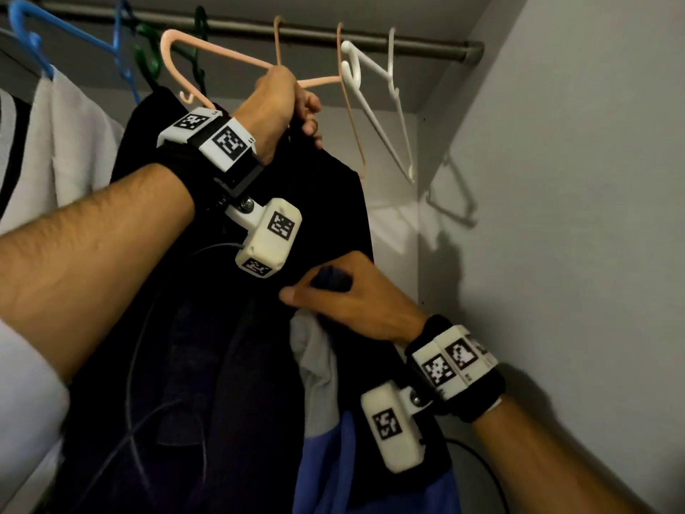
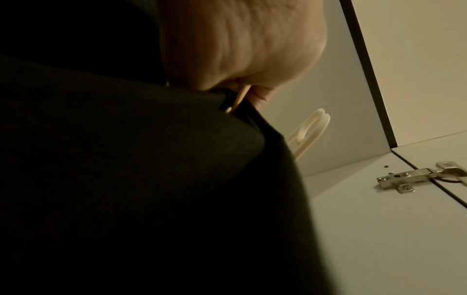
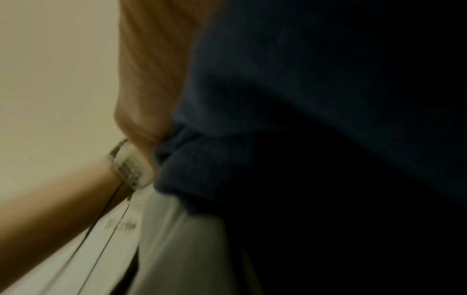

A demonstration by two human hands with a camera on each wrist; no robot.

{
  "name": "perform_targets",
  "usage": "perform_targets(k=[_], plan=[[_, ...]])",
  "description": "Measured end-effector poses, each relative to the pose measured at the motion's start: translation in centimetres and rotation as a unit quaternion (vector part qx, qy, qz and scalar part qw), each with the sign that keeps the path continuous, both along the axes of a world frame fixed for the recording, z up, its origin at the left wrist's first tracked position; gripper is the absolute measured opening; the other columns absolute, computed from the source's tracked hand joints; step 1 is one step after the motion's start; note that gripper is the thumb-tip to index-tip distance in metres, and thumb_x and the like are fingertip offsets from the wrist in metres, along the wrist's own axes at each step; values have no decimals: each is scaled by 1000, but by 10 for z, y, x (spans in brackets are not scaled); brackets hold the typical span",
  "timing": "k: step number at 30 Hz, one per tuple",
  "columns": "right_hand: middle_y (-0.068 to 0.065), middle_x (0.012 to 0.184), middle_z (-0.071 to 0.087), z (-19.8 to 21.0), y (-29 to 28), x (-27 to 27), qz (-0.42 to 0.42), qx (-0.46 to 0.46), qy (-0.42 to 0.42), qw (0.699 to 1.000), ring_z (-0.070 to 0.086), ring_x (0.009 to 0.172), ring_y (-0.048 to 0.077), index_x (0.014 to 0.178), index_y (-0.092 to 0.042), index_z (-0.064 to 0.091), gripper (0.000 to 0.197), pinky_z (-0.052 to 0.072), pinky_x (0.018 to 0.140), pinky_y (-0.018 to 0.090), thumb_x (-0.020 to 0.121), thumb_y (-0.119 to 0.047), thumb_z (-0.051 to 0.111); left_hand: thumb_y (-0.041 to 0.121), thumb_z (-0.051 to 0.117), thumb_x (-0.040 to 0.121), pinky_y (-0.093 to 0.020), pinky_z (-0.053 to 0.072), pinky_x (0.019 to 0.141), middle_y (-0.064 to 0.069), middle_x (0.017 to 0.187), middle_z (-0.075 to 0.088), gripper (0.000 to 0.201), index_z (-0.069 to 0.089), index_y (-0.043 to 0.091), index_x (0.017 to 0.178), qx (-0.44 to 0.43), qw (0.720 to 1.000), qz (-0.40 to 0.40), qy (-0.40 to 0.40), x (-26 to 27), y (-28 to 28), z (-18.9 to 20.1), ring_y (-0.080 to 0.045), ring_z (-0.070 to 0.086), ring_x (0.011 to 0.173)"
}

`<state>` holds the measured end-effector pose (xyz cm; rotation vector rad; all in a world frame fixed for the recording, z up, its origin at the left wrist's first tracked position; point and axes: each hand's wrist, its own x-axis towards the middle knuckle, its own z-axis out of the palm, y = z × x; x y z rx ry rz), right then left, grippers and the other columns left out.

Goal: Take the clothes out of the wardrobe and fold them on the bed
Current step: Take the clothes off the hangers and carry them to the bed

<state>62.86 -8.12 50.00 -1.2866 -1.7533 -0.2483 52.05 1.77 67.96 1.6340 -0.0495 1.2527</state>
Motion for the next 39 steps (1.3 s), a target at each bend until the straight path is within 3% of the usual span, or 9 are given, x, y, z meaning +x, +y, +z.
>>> perform_targets(k=[3,7,13,16,22,25,30,36,39], plan=[[8,55,63,28,-12,14,-1,112,143,983,59,50,11,89,16,72,22,48,57,19,95,-4,68,-3,35,56,-35,51,64,-8,45,34,23,51,2,71,10,1000,-5,-1,-3,5,1,-26,40,48],[11,54,59,79,-12,41,-43,171,276,945,56,44,19,94,18,68,26,48,54,29,88,-6,73,-1,36,54,-33,51,62,-6,43,32,23,51,3,71,24,1000,-12,1,-5,11,2,-27,37,47],[11,70,69,135,21,93,-145,141,300,932,68,66,29,74,-4,63,36,57,70,42,71,-36,81,-6,31,70,-36,50,67,-6,43,29,21,50,3,72,30,999,-24,2,-2,17,5,-27,36,47],[9,80,75,151,39,115,-180,100,319,925,76,81,34,95,-5,73,56,63,81,48,61,-49,80,-5,28,78,-36,51,70,-7,43,29,24,50,4,73,36,999,-31,8,-2,21,6,-29,42,45],[4,86,68,156,70,134,-243,45,270,931,66,73,17,112,-4,64,45,44,44,15,93,-45,70,-3,34,63,-38,53,73,-7,42,30,21,51,4,74,40,999,-35,7,-4,18,6,-29,44,45],[7,86,72,149,80,142,-237,92,277,927,69,80,23,97,-3,72,29,47,58,24,87,-30,74,-6,29,78,-38,55,72,-6,44,31,24,51,4,75,35,999,-26,7,-2,20,8,-28,43,47],[8,84,74,143,75,143,-242,118,250,930,69,79,26,88,-5,74,26,50,70,34,84,-30,67,-5,32,72,-39,54,69,-8,45,30,21,51,4,73,18,1000,-17,-8,3,21,6,-30,44,45],[0,58,49,115,65,112,-192,74,157,966,43,50,8,63,-17,49,35,34,55,26,96,-16,63,-4,33,80,-36,54,58,-9,43,30,24,53,3,68,2,1000,7,-23,11,17,5,-29,44,46],[8,65,53,89,59,104,-152,86,148,974,50,60,16,74,-4,58,28,37,61,31,98,-18,63,-3,33,79,-36,52,57,-8,45,30,24,53,4,67,-10,1000,-11,-28,8,18,4,-27,41,46]])
